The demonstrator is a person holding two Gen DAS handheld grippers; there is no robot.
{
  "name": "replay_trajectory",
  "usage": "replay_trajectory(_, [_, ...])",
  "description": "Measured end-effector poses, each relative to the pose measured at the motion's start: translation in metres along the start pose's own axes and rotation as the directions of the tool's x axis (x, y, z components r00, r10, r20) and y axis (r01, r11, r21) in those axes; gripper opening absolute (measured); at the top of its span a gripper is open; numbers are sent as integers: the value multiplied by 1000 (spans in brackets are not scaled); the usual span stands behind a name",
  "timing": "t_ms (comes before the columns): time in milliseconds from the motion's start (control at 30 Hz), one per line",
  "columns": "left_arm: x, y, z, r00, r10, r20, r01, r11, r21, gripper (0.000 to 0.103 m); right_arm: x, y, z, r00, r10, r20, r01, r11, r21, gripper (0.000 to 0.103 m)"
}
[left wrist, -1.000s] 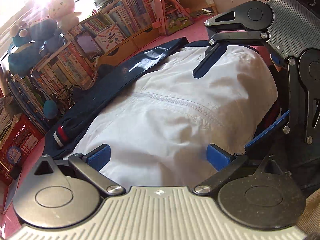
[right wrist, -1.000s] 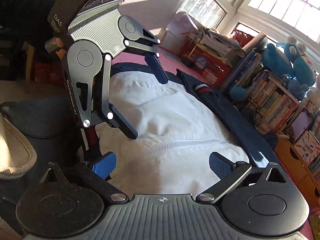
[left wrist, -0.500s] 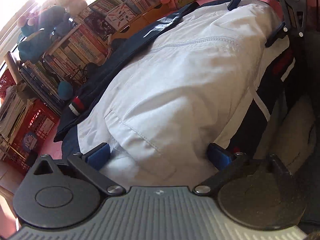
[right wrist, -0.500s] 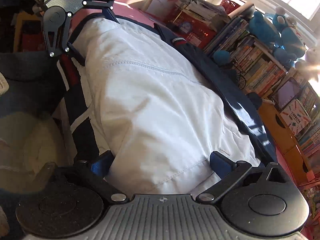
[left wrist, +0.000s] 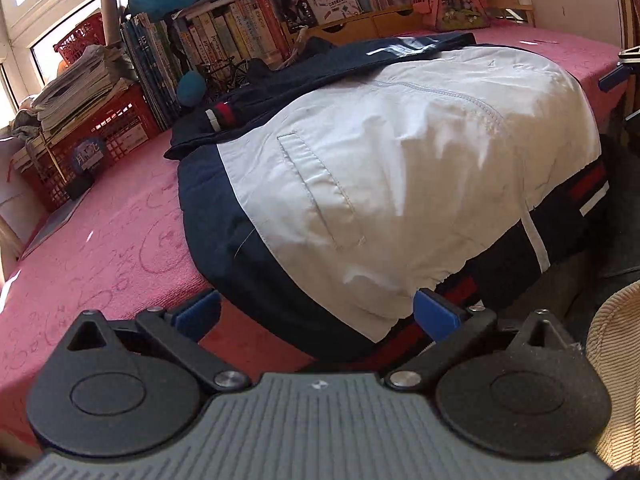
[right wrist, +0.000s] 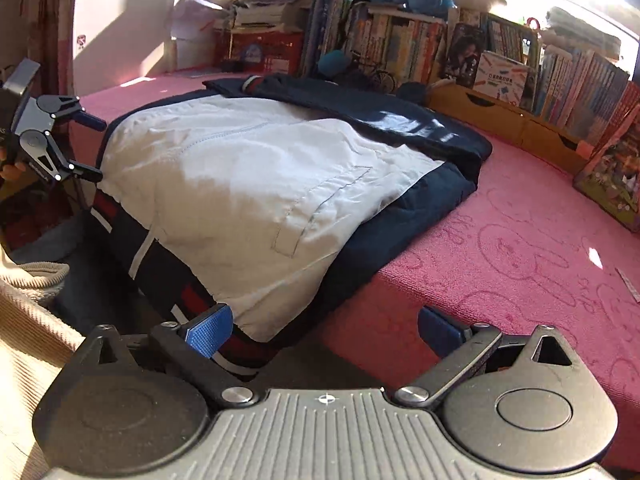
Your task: Fold clothes
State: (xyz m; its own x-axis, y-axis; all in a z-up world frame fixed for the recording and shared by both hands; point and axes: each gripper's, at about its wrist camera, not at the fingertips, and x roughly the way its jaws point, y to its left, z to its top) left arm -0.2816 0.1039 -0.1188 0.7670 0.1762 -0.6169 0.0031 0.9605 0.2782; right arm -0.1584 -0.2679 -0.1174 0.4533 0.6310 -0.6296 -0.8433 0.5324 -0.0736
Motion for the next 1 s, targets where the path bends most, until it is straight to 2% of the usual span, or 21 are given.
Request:
replay_trajectory(133, [6,5,-22,999,-37,-25,35,994,-104,103,24,5,-11,998,51,-46,-49,997,54,98])
replay_trajectory(200, [21,12,-26,997,-53,-54,42,981,-189,103,44,5,-13,994,75,-76,-68,994,90,93])
replay_trajectory(267, [38,24,-26,992,-106,-63,80,943,-323,102,62,0,-11,989,123,-81,-110,982,154,88])
replay_trajectory(333, [49,32,-27,982,-186,-30,157,896,-415,102,75,-4,-9,984,167,-65,-151,967,205,86])
replay_trajectory(400, [57,34,-25,970,-242,-1,216,868,-447,95,82,-4,-6,979,197,-45,-182,956,228,86])
replay_trajectory(433, [61,32,-25,963,-268,12,245,860,-447,90,84,-3,-5,978,206,-39,-191,953,234,86])
replay_trajectory(467, [61,28,-25,958,-285,20,264,857,-443,78,85,-1,-5,977,209,-40,-194,951,240,84])
replay_trajectory(500, [61,25,-24,953,-301,27,282,854,-437,61,86,2,-5,976,213,-40,-197,949,246,77])
replay_trajectory(533, [58,22,-25,953,-301,34,286,859,-424,54,86,3,-5,976,211,-45,-193,948,254,69])
replay_trajectory(567, [55,20,-25,953,-301,42,291,865,-409,45,84,4,-6,978,201,-57,-179,948,264,52])
replay_trajectory(600, [48,19,-25,951,-303,56,300,871,-389,38,81,5,-7,979,197,-60,-173,944,281,42])
replay_trajectory(667, [35,22,-25,944,-320,82,327,869,-372,28,67,2,-8,974,225,-32,-201,919,339,32])
replay_trajectory(700, [26,24,-23,940,-326,100,339,866,-367,25,57,3,-7,971,237,-16,-217,910,354,28])
replay_trajectory(833, [-11,35,-12,920,-343,189,389,855,-344,21,14,5,7,959,269,90,-283,882,377,25])
replay_trajectory(900, [-33,42,3,899,-343,273,422,844,-332,21,-10,3,20,946,281,162,-322,867,379,25])
replay_trajectory(1000, [-55,56,37,854,-321,408,462,830,-314,21,-40,-15,50,911,289,295,-393,827,403,25])
